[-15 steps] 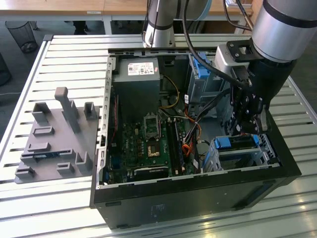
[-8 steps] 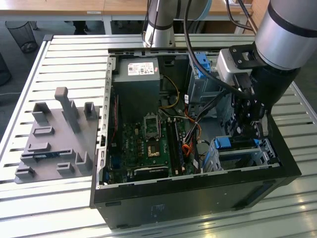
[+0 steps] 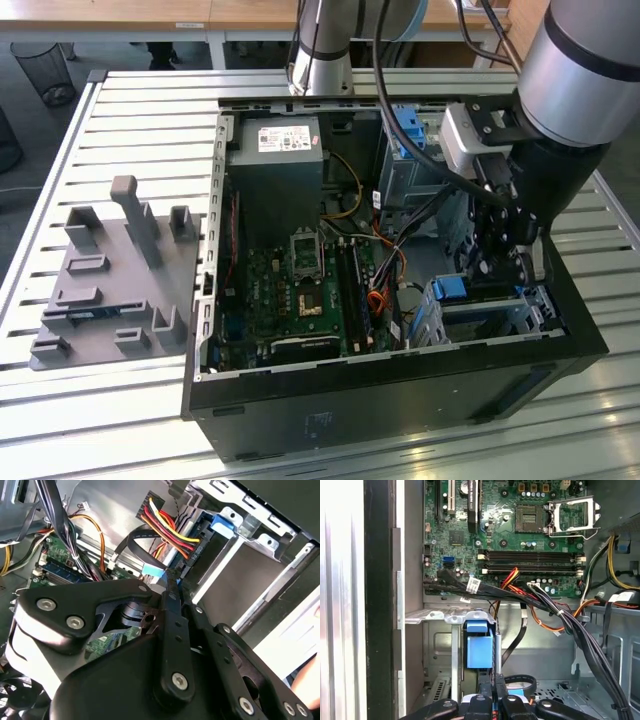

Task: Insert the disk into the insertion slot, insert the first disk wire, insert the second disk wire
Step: 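Insert the second disk wire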

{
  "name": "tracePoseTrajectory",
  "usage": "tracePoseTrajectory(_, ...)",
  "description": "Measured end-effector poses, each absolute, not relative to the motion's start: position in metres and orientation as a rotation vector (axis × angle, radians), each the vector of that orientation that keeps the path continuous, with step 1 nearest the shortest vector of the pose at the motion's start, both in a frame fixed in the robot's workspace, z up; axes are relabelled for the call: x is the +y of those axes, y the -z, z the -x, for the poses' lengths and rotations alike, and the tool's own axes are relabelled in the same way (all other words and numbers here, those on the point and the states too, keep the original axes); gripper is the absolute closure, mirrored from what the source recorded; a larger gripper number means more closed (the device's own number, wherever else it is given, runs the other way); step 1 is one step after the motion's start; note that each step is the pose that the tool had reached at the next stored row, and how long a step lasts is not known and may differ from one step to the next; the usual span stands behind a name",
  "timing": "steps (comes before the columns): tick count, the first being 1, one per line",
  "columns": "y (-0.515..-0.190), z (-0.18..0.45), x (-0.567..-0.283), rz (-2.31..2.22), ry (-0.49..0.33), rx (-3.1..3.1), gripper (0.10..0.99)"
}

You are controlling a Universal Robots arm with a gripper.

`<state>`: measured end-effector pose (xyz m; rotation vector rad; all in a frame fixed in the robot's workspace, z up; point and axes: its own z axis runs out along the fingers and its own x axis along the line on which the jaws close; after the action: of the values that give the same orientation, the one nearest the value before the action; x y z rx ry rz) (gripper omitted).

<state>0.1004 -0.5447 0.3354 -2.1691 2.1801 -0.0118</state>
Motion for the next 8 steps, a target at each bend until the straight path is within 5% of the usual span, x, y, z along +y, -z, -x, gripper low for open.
tracePoseTrajectory(8,-0.3352,-0.1023,-0.5466,2.170,0.012,2.179,0.937)
